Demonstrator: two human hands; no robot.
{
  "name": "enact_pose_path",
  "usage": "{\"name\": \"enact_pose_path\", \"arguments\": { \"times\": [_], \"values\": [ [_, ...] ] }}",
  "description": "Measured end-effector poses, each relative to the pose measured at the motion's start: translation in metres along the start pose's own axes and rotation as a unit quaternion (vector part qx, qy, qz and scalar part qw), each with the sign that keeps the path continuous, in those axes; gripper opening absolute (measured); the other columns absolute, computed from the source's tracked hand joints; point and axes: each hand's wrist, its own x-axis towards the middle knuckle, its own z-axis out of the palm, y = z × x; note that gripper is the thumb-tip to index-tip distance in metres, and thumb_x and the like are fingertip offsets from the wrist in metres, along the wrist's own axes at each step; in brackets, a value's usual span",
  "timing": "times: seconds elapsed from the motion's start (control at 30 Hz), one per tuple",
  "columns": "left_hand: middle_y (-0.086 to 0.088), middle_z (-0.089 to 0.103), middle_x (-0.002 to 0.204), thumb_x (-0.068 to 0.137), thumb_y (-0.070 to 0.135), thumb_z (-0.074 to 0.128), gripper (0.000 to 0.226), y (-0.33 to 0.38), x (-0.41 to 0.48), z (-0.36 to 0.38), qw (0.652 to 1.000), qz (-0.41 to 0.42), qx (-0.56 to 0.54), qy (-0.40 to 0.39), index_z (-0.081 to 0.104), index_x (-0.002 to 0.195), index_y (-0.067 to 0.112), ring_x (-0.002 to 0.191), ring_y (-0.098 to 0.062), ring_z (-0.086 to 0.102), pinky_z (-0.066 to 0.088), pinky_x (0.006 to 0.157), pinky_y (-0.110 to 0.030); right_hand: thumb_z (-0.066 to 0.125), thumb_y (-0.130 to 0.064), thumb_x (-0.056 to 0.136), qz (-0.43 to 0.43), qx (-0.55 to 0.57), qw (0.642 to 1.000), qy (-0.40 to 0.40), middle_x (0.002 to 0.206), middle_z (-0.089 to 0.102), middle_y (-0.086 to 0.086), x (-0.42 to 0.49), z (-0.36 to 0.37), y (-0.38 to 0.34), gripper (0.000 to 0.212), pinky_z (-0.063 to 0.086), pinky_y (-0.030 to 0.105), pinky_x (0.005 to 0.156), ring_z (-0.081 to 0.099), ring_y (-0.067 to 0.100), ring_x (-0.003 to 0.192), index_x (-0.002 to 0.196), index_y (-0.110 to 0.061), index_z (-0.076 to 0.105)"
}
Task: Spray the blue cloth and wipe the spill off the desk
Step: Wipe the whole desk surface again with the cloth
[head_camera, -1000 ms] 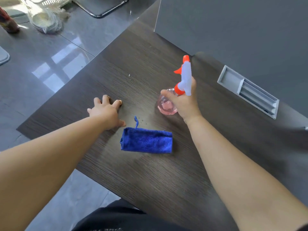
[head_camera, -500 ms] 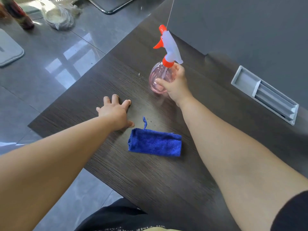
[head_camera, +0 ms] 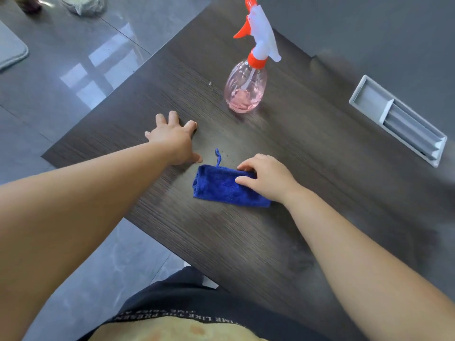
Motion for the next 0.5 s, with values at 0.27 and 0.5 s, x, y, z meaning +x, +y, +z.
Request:
{"name": "enact_pose_path", "arguments": {
  "times": [0.27,0.5],
  "values": [
    [-0.007,0.025,0.14,0.068,0.058,0.072,0.085,-0.002,-0.007,0.001,0.999,-0.001,-0.026,0.03,0.031,0.139,0.035,0.128,-0.033,0.021,0.04,0.097,-0.055,0.061,-0.036,0.086,-0.002,-0.03,0.997,-0.073,0.096,0.047,-0.004,-0.001,0.001,-0.021,0.019,0.041,0.031,0.074,0.052,0.019,0.087,0.095,-0.019,0.057],
    [-0.005,0.026,0.143,0.079,0.045,0.066,0.064,-0.002,-0.031,0.012,0.987,0.03,-0.121,0.1,0.042,0.135,0.027,0.134,-0.03,0.015,0.035,0.103,-0.047,0.066,-0.022,0.078,0.053,0.067,0.99,0.11,0.082,0.058,-0.001,-0.057,-0.024,0.004,0.016,0.042,0.034,0.07,0.052,0.02,0.077,0.087,-0.015,0.054]
  ]
}}
